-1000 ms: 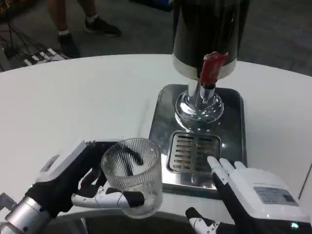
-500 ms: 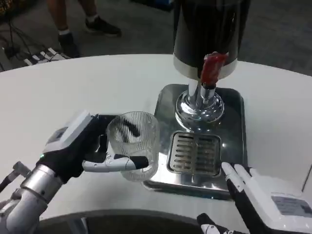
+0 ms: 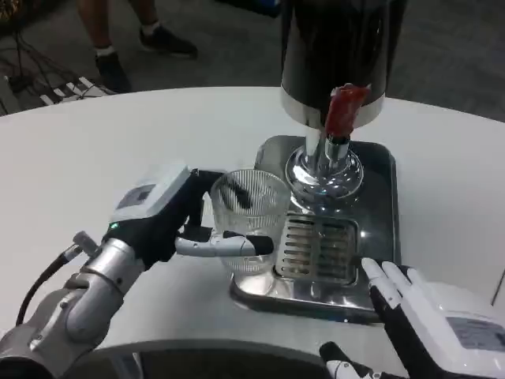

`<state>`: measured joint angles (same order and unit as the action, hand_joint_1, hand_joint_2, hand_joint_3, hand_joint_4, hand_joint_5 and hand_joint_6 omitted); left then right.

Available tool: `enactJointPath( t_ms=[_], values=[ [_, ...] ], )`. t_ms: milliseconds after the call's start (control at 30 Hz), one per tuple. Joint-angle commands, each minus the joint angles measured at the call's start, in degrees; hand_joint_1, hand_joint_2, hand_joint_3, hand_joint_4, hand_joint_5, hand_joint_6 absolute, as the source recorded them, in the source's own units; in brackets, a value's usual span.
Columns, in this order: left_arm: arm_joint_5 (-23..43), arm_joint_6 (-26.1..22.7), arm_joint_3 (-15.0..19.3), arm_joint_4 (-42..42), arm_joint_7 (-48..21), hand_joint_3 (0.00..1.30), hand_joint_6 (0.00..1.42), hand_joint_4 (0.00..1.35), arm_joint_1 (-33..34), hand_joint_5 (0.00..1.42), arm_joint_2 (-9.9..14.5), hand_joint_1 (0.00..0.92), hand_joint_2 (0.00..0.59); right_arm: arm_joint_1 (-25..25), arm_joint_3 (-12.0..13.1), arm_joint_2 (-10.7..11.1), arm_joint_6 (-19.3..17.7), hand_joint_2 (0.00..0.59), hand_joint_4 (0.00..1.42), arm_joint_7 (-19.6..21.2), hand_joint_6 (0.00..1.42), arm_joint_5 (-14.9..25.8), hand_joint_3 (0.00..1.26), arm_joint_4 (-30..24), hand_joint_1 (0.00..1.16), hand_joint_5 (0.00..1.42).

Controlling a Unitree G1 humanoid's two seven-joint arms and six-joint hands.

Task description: Grasp the cup under the faucet to collect the drink, then remove the cup.

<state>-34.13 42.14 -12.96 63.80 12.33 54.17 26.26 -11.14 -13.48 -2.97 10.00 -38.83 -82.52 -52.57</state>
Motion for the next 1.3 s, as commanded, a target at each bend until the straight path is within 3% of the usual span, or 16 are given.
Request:
enactJointPath(
  t_ms=[33,533,733,800,900,1000,1067,1167,1300],
  values=[
    [-0.86,-1.95,-2.18,2.75,2.98,1.06,1.42,1.18,3.84,1.24,-1.91,0.528,0.0,-1.47,0.32,-0.78,-0.66,0.39,0.0,0.69,0.11,1.0,0.02,-2.08,0.28,0.0],
    [-3.16,-9.55,-8.29,8.17,5.96,1.06,1.42,1.18,10.76,1.23,-8.24,0.528,0.0,-5.85,3.3,-0.53,-1.64,0.389,0.0,0.49,0.12,3.34,0.02,-6.26,0.28,0.0],
    [-4.02,-12.61,-10.87,9.03,5.58,0.98,1.39,1.06,12.36,1.18,-9.55,0.523,0.0,-6.46,4.41,-0.51,-1.86,0.394,0.0,0.2,0.13,4.45,0.02,-6.81,0.27,0.0],
    [-3.96,-13.44,-11.63,9.44,3.73,0.84,1.34,0.92,12.84,1.09,-9.82,0.445,0.0,-6.52,4.65,-0.51,-1.9,0.395,0.0,0.22,0.13,4.74,0.02,-6.82,0.27,0.0],
    [-3.91,-14.33,-12.62,9.84,1.83,0.72,1.23,0.78,13.25,0.99,-9.99,0.313,0.016,-6.66,5.03,-0.47,-1.83,0.396,0.0,0.24,0.13,5.12,0.02,-6.79,0.27,0.0],
    [-4.05,-14.77,-13.6,9.98,0.63,0.65,1.11,0.76,13.44,0.83,-9.89,0.201,0.017,-6.68,5.39,-0.48,-1.76,0.398,0.0,0.27,0.13,5.49,0.02,-6.62,0.27,0.0],
    [-4.01,-14.88,-14.12,9.97,0.15,0.61,1.04,0.59,13.53,0.76,-9.77,0.173,0.013,-6.59,5.59,-0.51,-1.7,0.4,0.0,0.33,0.14,5.7,0.02,-6.44,0.26,0.0],
    [-3.6,-14.58,-14.44,9.89,-0.25,0.55,0.87,0.45,13.51,0.63,-9.47,0.133,0.002,-6.38,5.75,-0.56,-1.69,0.401,0.0,0.4,0.14,5.86,0.02,-6.09,0.26,0.0],
    [-3.15,-14.13,-14.43,9.79,-0.52,0.47,0.76,0.37,13.55,0.51,-8.92,0.084,0.0,-6.04,5.68,-0.71,-1.56,0.402,0.0,0.62,0.14,6.01,0.03,-5.63,0.26,0.0]
  ],
)
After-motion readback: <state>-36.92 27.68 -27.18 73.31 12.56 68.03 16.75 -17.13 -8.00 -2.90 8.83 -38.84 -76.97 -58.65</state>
